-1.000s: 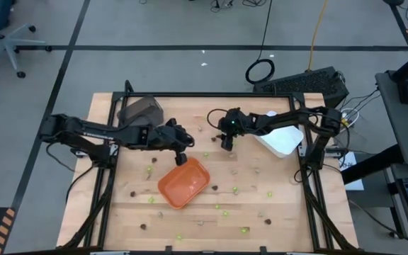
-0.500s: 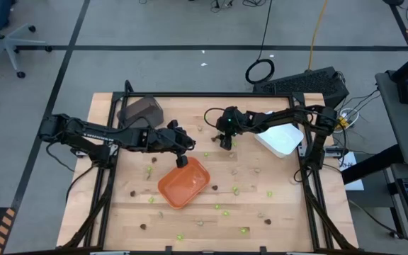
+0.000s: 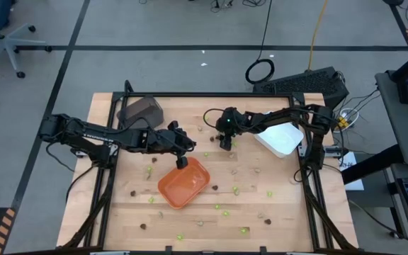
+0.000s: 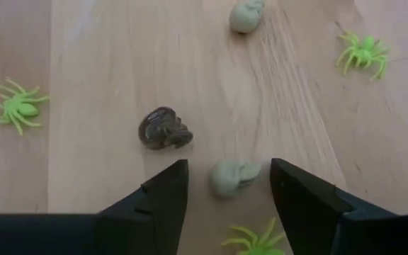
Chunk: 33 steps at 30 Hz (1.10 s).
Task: Sort Halloween decoration
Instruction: Put the small white skull toy into the orange bin
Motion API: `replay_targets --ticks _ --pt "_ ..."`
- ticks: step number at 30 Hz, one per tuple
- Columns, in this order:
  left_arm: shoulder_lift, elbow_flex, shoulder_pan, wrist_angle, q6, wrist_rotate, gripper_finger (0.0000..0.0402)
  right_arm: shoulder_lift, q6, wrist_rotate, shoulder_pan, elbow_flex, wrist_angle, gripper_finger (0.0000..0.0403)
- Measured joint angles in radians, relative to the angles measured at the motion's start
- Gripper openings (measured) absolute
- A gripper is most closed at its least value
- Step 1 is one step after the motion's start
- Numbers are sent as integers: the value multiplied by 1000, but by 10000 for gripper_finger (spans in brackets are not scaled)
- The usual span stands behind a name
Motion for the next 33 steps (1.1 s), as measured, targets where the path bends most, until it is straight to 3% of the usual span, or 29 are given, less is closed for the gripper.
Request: replay_targets --ticks 15,26,33 --pt "0 0 0 -3 -5 0 22 3 23 1 -21 0 -21 71" --pt "0 1 0 -4 -6 0 22 4 22 0 -21 -1 -22 53" --pt "0 1 0 -8 -5 0 22 4 2 -1 -20 -2 -24 18"
